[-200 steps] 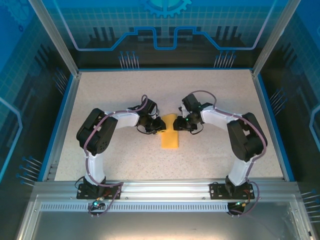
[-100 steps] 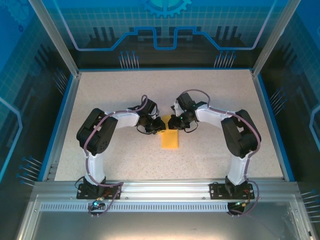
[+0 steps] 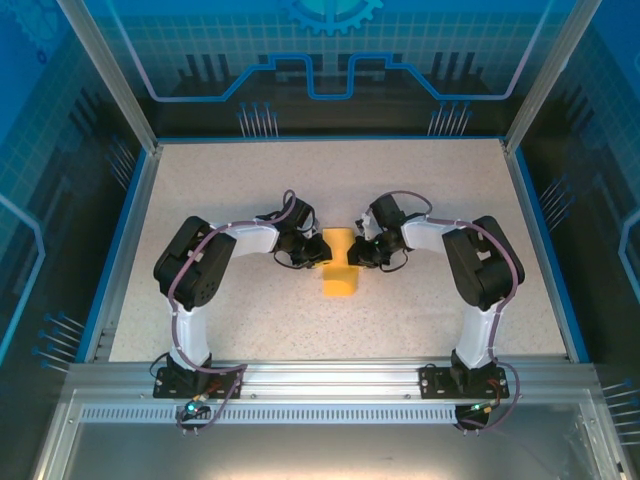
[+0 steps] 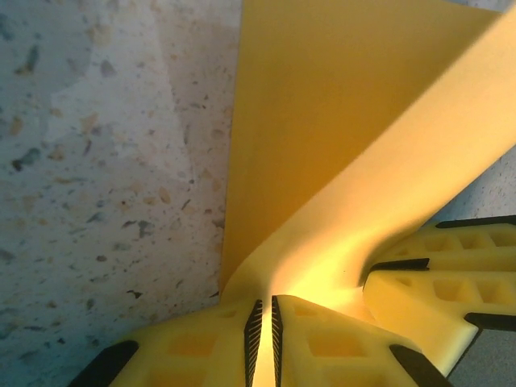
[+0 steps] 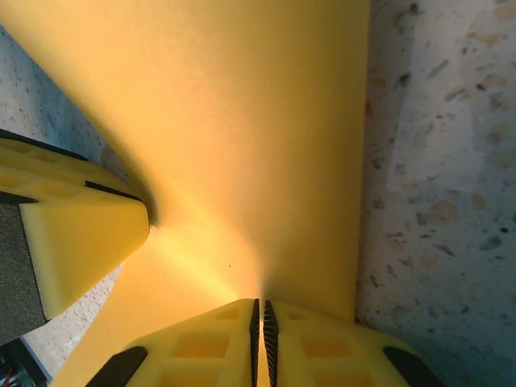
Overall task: Fold a paper plane with a square sheet of paper (pick it up from the middle)
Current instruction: First fold in half a square sheet of paper at the center of the table.
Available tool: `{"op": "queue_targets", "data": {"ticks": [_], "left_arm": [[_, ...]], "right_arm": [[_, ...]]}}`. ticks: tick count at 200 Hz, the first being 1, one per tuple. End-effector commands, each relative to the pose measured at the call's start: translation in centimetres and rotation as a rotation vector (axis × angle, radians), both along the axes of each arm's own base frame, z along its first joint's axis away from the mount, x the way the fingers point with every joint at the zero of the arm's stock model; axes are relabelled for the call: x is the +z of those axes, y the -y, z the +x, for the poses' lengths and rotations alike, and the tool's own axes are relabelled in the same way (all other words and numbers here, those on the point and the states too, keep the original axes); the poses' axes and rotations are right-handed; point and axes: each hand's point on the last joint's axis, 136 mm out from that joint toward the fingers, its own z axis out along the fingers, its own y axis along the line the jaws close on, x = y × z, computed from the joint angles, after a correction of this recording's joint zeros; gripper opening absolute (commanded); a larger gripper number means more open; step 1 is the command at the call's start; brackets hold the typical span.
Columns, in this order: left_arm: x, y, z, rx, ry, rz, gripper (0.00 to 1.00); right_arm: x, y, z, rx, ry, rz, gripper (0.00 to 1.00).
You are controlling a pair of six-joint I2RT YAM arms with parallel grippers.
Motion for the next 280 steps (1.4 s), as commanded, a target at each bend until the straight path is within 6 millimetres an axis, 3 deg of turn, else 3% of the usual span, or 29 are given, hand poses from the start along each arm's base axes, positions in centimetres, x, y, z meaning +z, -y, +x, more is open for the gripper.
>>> {"op": "queue_targets", "data": {"ticks": [1, 14, 27, 45, 74, 95, 113, 135, 147, 205, 216, 258, 280], "left_arm": [[-6.4, -3.7, -4.4, 0.007, -0.172, 0.199, 0.19], [-6.4, -3.6, -4.4, 0.008, -0.172, 0.198, 0.19], [-6.4, -3.6, -4.3, 0.010, -0.168, 0.197, 0.19], [-6.4, -3.6, -4.3, 0.012, -0.170, 0.197, 0.19], [-6.4, -3.7, -4.3, 0.015, -0.171, 0.199, 0.20], [-6.5, -3.8, -4.3, 0.016, -0.172, 0.204, 0.19], [-6.6, -3.8, -4.3, 0.016, -0.174, 0.205, 0.19], [-6.6, -3.8, -4.4, 0.018, -0.175, 0.205, 0.19], [-6.7, -3.8, -4.4, 0.020, -0.174, 0.204, 0.19], [-6.9, -3.8, -4.5, 0.021, -0.178, 0.205, 0.19], [-6.9, -3.8, -4.5, 0.020, -0.178, 0.206, 0.19], [-6.9, -3.8, -4.5, 0.021, -0.179, 0.206, 0.19], [-6.8, -3.8, -4.5, 0.022, -0.178, 0.205, 0.19]], "right_arm": [[1.7, 0.0, -0.3, 0.018, 0.021, -0.020, 0.15], [3.2, -0.9, -0.7, 0.037, 0.038, 0.019, 0.16], [3.5, -1.7, -1.5, 0.056, 0.028, 0.045, 0.16], [2.6, -2.1, -2.5, 0.058, -0.006, 0.070, 0.16], [0.2, -0.8, -3.8, 0.033, -0.060, 0.046, 0.16], [-0.5, 0.1, -4.1, 0.021, -0.077, 0.024, 0.15], [0.4, -0.1, -4.4, 0.029, -0.083, 0.015, 0.15], [3.0, -1.6, -4.7, 0.067, -0.038, 0.045, 0.16], [3.2, -1.4, -4.7, 0.057, -0.030, 0.037, 0.17], [-0.7, 0.0, -6.3, 0.019, -0.114, 0.010, 0.16], [-1.6, 0.8, -7.3, 0.014, -0.143, -0.006, 0.16], [1.6, -0.1, -7.5, 0.048, -0.081, 0.054, 0.16], [0.8, 0.1, -8.6, 0.050, -0.121, 0.062, 0.16]]}}
